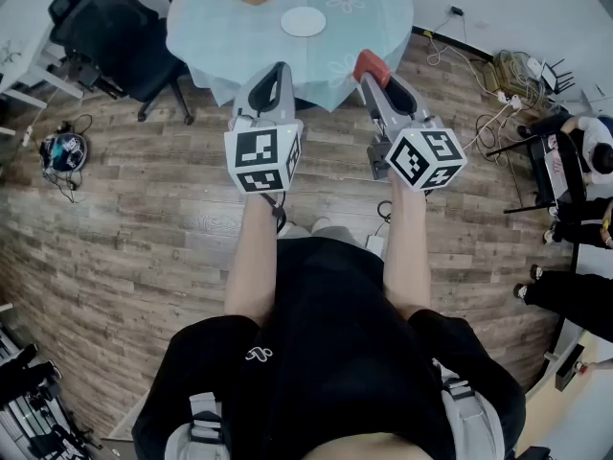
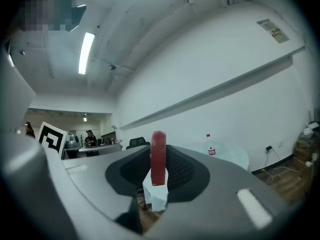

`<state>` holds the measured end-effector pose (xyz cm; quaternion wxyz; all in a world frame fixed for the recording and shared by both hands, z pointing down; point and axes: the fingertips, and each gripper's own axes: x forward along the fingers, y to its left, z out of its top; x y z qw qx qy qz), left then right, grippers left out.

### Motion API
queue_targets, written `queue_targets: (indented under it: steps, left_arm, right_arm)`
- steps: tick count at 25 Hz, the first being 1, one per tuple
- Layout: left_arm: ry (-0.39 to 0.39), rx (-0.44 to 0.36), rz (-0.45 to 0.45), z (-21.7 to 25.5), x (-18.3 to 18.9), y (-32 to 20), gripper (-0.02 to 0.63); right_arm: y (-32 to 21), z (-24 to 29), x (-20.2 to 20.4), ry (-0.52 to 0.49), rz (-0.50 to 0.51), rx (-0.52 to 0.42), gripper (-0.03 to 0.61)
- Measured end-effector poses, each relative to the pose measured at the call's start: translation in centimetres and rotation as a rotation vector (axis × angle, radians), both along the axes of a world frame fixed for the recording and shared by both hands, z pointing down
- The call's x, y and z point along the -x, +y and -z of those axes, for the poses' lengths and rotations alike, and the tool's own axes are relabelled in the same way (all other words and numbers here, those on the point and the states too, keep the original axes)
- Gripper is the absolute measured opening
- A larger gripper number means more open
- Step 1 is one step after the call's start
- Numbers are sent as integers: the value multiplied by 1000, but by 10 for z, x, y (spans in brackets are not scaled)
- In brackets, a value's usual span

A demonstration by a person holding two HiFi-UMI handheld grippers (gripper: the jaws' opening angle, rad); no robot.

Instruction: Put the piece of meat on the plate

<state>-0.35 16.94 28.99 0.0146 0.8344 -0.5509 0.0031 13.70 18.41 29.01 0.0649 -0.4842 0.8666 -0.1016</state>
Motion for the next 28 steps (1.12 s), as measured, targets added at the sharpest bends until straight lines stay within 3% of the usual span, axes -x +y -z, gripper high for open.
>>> queue_targets:
  steps: [14,22,28]
  left_arm:
    - [19,31,52,-20,1,-6,-3]
    - [32,21,102,-16,21,-21,-3]
    - [57,33,88,-25,28,-63,-3]
  right_arm:
    - [-20,-20,-3,-103,94,36,100]
    - [-45,-22,14,-106,149,38,100]
    - [-80,-31,23,-76,141,53,100]
